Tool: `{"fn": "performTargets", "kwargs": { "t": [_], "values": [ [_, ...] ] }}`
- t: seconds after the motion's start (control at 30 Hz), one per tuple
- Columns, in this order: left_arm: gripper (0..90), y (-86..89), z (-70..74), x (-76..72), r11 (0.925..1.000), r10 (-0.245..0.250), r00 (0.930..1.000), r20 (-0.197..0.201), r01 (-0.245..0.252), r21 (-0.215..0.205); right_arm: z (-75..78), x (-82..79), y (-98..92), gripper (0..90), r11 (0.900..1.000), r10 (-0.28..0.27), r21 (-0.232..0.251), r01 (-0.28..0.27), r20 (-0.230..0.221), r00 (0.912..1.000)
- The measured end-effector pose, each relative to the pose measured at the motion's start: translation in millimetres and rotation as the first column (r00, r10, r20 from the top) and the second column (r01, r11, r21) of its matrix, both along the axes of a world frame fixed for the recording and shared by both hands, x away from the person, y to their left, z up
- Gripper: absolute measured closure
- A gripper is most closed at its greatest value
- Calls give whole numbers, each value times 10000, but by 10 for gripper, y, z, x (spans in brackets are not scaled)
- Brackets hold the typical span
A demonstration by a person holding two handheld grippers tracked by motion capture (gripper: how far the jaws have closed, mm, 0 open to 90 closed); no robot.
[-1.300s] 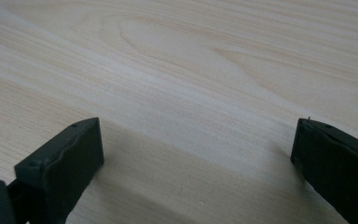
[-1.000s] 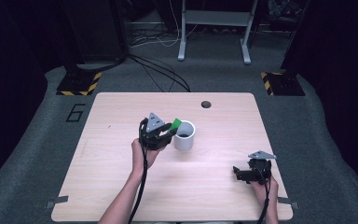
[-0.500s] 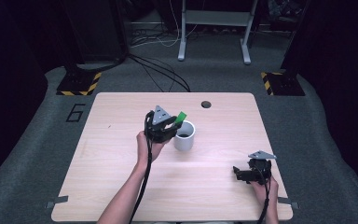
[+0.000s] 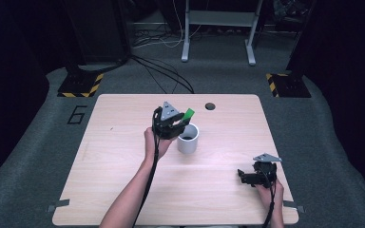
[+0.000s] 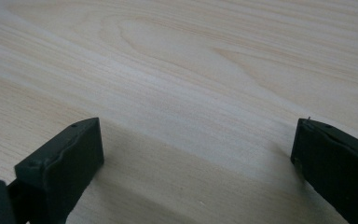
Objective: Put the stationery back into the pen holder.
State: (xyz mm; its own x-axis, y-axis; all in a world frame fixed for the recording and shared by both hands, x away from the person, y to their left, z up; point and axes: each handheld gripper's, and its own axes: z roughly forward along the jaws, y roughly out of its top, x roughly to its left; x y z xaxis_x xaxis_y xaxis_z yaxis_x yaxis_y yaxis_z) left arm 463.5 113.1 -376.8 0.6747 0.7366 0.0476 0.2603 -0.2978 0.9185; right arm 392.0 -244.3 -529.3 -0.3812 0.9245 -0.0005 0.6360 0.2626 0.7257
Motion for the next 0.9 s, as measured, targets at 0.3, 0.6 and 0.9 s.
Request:
{"fn": "performTargets", "kwargs": {
  "t": [0.3, 0.6, 0.9],
  "values": [
    [670, -91, 53, 102, 10000, -61, 9999, 140, 61, 57, 2, -1, -1, 21, 10000, -2, 17, 2, -17, 10000],
    [670, -200, 31, 201, 10000, 1, 9989, 469, 1, -54, 2, -2, 2, 22, 10000, -18, 35, 18, -33, 10000],
    [670, -265, -15, 273, 9998, -35, 9972, 750, 51, -209, 1, -2, 3, 23, 10000, -23, 50, 23, -14, 10000]
  ]
}}
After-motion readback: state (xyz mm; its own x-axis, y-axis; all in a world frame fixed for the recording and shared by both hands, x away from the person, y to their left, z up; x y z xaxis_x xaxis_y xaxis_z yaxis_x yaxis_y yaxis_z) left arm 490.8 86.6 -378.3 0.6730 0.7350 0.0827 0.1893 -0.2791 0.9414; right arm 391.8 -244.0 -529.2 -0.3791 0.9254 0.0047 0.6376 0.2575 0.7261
